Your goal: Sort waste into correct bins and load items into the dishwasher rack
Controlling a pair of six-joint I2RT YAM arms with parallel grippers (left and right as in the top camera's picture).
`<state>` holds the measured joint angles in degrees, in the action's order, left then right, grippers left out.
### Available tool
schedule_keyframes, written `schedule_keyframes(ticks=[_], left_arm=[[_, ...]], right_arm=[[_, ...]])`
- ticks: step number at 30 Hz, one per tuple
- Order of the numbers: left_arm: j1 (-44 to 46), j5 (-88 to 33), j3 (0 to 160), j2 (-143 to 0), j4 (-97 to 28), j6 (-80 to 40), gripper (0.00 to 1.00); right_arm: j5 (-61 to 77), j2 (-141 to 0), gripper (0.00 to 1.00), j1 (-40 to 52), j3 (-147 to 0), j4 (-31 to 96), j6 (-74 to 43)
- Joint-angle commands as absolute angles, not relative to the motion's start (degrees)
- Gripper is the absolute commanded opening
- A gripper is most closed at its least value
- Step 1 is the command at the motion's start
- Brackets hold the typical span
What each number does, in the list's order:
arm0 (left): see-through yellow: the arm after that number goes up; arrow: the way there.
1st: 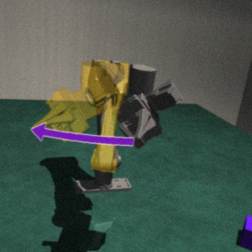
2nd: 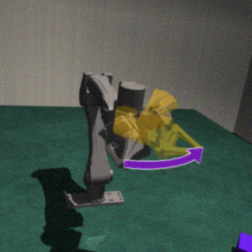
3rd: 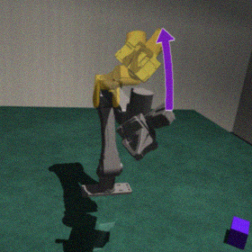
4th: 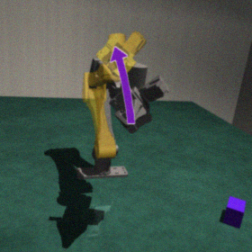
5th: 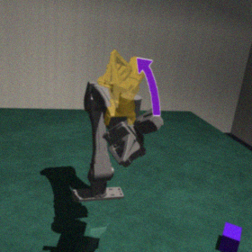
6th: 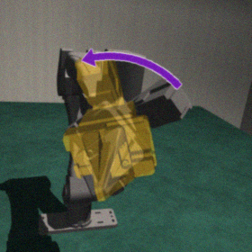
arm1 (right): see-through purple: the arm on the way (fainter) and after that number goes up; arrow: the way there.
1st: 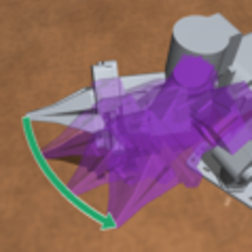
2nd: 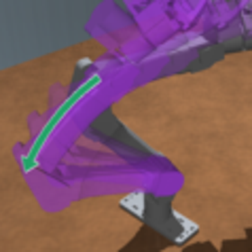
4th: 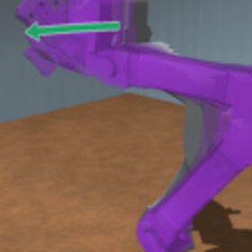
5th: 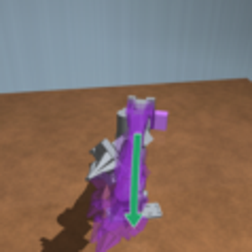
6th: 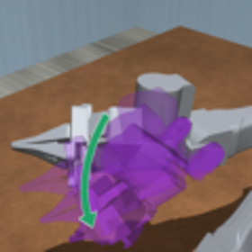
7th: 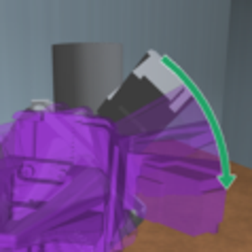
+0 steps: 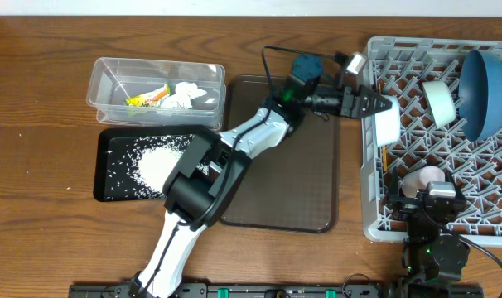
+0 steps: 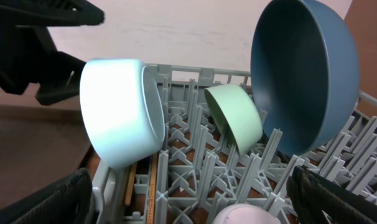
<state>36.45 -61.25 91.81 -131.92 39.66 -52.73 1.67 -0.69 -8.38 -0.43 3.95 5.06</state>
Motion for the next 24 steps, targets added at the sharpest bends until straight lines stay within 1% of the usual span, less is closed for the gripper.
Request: schedule_keyframes(ticks=[1, 10, 15, 17, 20, 22, 24], left_arm=[[34.13, -62.67, 93.30, -132.42, 39.97, -53.19, 0.87], [25.87, -71.37, 93.30, -130.04, 39.83, -55.44, 0.90], [24.16, -68.97, 93.30, -124.75, 34.41, -54.39, 0.90], [24.16, -66.48, 93.30, -121.38, 27.66, -50.61, 0.90], [24.16, -58.15, 93.30, -115.09, 8.40, -39.88, 0.91], [24.16, -43.29, 93.30, -109.51, -10.81, -30.13, 0.91], [24.23, -28.05, 93.30, -104.81, -24.95, -25.43, 0.91]], right_arm=[[1.72, -0.32, 0.99, -8.19, -0.32, 4.05, 5.65], [1.72, -0.32, 0.99, -8.21, -0.32, 4.05, 5.65], [1.72, -0.32, 0.99, -8.19, -0.32, 4.05, 5.65], [1.72, -0.32, 0.99, -8.21, -0.30, 4.05, 5.65], [1.72, -0.32, 0.99, -8.21, -0.30, 4.05, 5.65], [1.72, -0.32, 0.99, -8.19, -0.30, 4.05, 5.65], [1.72, -0.32, 0.99, -8.21, -0.32, 4.05, 5.65]])
